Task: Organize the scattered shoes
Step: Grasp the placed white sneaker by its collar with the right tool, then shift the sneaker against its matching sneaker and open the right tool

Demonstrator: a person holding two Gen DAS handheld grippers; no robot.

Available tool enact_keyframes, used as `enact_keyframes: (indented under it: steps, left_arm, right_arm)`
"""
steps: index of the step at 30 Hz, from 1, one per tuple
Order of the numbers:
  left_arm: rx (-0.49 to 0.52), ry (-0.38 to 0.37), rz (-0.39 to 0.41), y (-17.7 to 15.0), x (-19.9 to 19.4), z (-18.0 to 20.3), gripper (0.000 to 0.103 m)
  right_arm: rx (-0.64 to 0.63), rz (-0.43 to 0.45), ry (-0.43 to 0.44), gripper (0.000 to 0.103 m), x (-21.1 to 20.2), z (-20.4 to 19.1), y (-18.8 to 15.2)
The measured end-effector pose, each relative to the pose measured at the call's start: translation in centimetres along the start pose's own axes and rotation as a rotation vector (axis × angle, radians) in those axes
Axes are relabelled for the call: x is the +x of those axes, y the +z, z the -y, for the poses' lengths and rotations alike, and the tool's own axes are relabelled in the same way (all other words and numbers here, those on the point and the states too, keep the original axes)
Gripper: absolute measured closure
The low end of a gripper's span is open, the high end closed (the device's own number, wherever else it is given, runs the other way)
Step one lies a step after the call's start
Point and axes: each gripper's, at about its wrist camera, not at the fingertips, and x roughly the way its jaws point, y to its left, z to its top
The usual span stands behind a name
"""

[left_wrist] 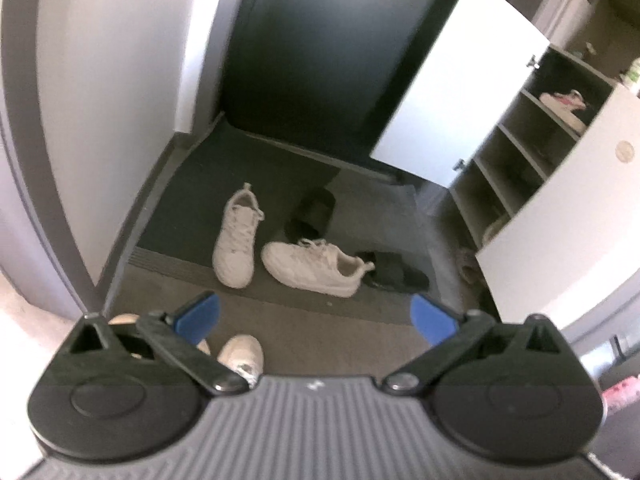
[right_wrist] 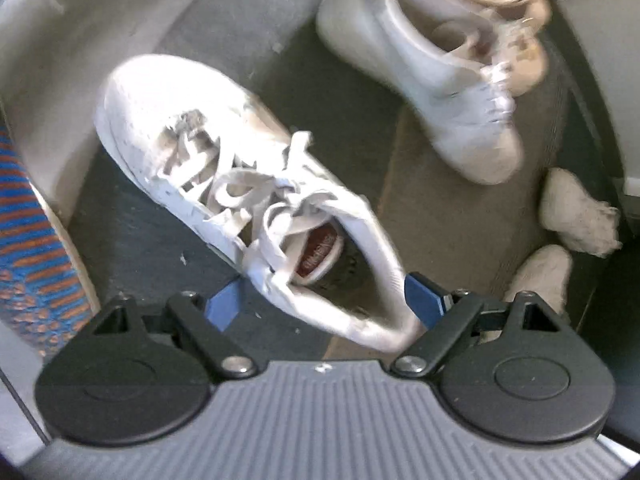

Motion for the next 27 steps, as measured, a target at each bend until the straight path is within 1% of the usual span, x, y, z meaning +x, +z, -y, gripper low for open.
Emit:
enact_keyframes:
  steps: [2,4,6,7,8,10,11,12,13,15,16,18,22,27]
  left_arm:
    - [-0.015,0.002,-0.019,0.2,0.6,-0.3,0.0]
    - [-0.034,0.005,-0.033,0.4,1.3,-0.5,0.0]
    - [-0.037,0.028,-0.032,0.5,1.8,-0.6,0.0]
    - [-0.036,0.038,-0.034,0.6,2.1,-0.7,0.0]
    - [-0.038,0.04,-0.04,0.7,2.4,-0.7,0.0]
    - [-0.056,0.041,-0.05,0.8,2.8,-1.1,0.0]
    - [-0.07,0.041,-0.053,1.0,3.0,-1.3,0.0]
    - [-0.074,0.044,-0.045,1.1,3.0,-1.3,0.0]
    - [-0.074,0.048,-0.034,1.2,3.0,-1.4,0.0]
    - [-0.063,0.073,-0.005,1.4,2.9,-1.3,0.0]
    - [-0.06,0.08,0.004,1.5,2.8,-1.3,0.0]
    - [-0.07,0.077,0.015,1.5,2.5,-1.4,0.0]
    - [-0.101,0.052,0.008,1.1,2.2,-1.8,0.0]
    - [-0.132,0.028,-0.019,0.3,2.0,-2.0,0.0]
  right_arm:
    - [-0.029,-0.024,0.023,0.014,1.8,-0.3,0.0]
    - [-0.04,-0.04,0.047,0.028,3.3,-0.6,0.2]
    - [-0.044,-0.054,0.069,0.034,4.6,-0.9,0.5]
    - [-0.044,-0.046,0.074,0.035,4.9,-1.2,0.8]
    - [-0.039,-0.045,0.069,0.033,5.0,-1.3,0.9]
    - [0.015,-0.057,0.043,0.033,5.3,-1.3,1.5]
    - [0.037,-0.064,0.044,0.035,5.2,-1.1,1.7]
    - [0.058,-0.072,0.045,0.039,5.2,-0.9,1.9]
    - [0.071,-0.079,0.055,0.041,5.0,-0.7,2.0]
    - [0.078,-0.086,0.075,0.058,4.5,-0.5,2.0]
    - [0.087,-0.084,0.094,0.063,4.0,-0.3,1.9]
    - [0.106,-0.077,0.131,0.067,3.1,0.1,1.8]
    - [0.152,-0.053,0.209,0.074,0.8,0.5,1.7]
    - [0.206,-0.026,0.217,0.077,-3.3,0.5,1.2]
